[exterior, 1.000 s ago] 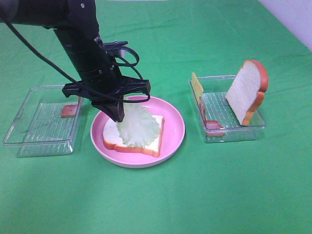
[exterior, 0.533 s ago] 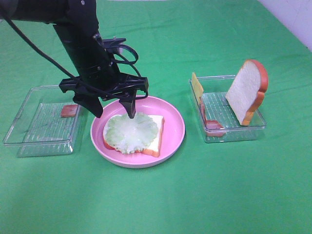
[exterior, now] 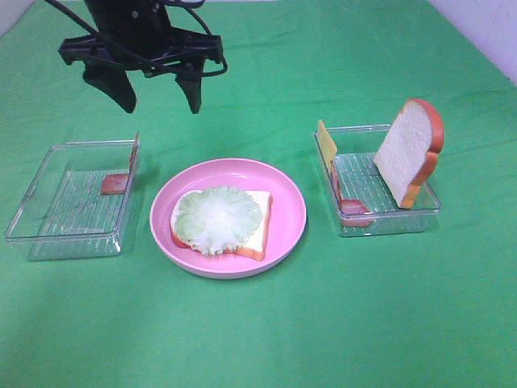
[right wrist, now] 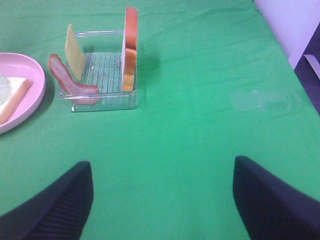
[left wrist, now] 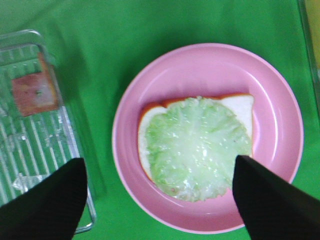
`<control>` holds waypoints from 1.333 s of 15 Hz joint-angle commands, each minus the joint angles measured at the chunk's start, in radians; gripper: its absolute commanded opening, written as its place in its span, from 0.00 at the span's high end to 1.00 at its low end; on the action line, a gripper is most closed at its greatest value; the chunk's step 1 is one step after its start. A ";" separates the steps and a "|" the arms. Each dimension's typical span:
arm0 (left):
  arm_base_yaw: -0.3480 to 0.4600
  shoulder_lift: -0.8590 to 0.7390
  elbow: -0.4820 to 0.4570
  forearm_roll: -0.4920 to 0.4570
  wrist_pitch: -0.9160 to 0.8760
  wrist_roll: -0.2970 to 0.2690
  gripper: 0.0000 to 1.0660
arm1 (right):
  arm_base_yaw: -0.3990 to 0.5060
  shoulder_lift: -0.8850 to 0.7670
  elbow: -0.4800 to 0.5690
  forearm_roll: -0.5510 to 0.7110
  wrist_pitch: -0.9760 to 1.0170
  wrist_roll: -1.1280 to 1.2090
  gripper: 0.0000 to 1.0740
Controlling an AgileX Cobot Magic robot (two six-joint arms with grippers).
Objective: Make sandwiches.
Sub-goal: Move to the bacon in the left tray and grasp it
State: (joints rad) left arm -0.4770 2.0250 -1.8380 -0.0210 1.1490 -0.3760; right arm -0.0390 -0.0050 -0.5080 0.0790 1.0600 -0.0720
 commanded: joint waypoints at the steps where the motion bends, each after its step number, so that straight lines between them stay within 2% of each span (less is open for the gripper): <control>1: 0.070 -0.003 -0.017 0.010 0.073 -0.016 0.28 | -0.006 -0.015 0.002 0.003 -0.002 -0.008 0.31; 4: 0.134 0.044 -0.016 0.021 0.085 -0.016 0.28 | -0.006 -0.015 0.002 0.003 -0.002 -0.008 0.31; 8: 0.134 0.120 -0.016 0.043 0.012 -0.016 0.28 | -0.006 -0.015 0.002 0.005 -0.002 -0.008 0.31; 10: 0.134 0.163 -0.016 0.076 -0.029 -0.034 0.28 | -0.006 -0.015 0.002 0.007 -0.002 -0.008 0.31; 16: 0.134 0.224 -0.017 0.079 -0.060 -0.034 0.30 | -0.006 -0.015 0.002 0.008 -0.002 -0.008 0.31; 20: 0.134 0.224 -0.017 0.079 -0.084 -0.035 0.62 | -0.006 -0.015 0.002 0.008 -0.002 -0.008 0.31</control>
State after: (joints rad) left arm -0.3440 2.2480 -1.8510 0.0550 1.0700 -0.4010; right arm -0.0390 -0.0050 -0.5080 0.0880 1.0600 -0.0720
